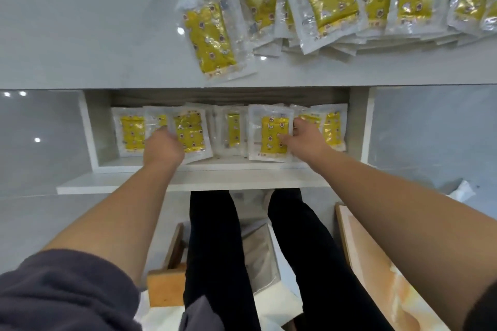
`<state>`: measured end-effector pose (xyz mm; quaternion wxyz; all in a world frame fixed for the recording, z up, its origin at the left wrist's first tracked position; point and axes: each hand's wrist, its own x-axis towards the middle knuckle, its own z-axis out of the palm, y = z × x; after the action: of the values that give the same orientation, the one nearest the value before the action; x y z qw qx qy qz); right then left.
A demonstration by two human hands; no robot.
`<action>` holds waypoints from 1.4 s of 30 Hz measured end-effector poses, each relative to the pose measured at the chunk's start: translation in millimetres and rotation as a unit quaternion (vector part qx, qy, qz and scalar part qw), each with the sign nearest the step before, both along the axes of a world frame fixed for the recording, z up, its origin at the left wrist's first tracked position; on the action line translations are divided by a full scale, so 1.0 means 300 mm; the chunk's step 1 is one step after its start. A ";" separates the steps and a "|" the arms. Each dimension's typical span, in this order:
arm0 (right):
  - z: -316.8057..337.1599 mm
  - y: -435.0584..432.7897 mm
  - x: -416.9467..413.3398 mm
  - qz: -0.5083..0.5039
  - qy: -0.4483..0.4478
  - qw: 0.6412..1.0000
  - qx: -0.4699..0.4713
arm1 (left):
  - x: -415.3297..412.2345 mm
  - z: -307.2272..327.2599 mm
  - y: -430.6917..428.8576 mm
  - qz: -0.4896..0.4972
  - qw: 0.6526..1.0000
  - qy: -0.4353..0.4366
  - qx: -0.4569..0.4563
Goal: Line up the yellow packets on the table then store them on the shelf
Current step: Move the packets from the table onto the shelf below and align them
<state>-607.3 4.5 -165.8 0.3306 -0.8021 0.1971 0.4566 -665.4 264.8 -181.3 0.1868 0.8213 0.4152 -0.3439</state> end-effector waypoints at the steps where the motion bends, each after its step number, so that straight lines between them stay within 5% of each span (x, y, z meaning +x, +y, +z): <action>1: -0.006 0.051 -0.003 0.001 0.005 1.000 0.014 | -0.010 -0.006 0.052 -0.001 1.000 0.003 0.002; 12: -0.187 0.533 -0.060 0.056 0.051 0.995 0.068 | -0.038 -0.108 0.396 -0.092 0.989 0.091 0.077; 16: -0.245 0.584 -0.075 0.213 0.046 0.975 -0.035 | -0.037 -0.118 0.422 -0.190 0.963 0.167 0.091; 20: -0.207 0.540 -0.038 0.263 0.022 0.955 -0.138 | 0.011 -0.060 0.414 -0.230 0.939 0.236 0.103; 22: -0.161 0.512 -0.013 0.326 -0.006 0.927 -0.183 | 0.042 -0.034 0.394 -0.291 0.925 0.212 0.124; 25: -0.135 0.473 -0.004 0.416 -0.115 0.873 -0.227 | 0.062 -0.041 0.355 -0.381 0.918 0.061 0.094; 29: -0.173 0.414 -0.010 0.432 -0.140 0.862 -0.227 | 0.078 -0.103 0.244 -0.455 0.889 -0.053 -0.020; 42: -0.238 0.328 -0.036 0.434 -0.193 0.857 -0.199 | 0.113 -0.206 0.054 -0.521 0.851 -0.063 -0.012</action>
<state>-618.1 102.9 -237.1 -0.0365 -0.9270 -0.1526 0.3407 -631.4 281.0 -243.0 0.0158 0.9346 -0.0906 -0.3436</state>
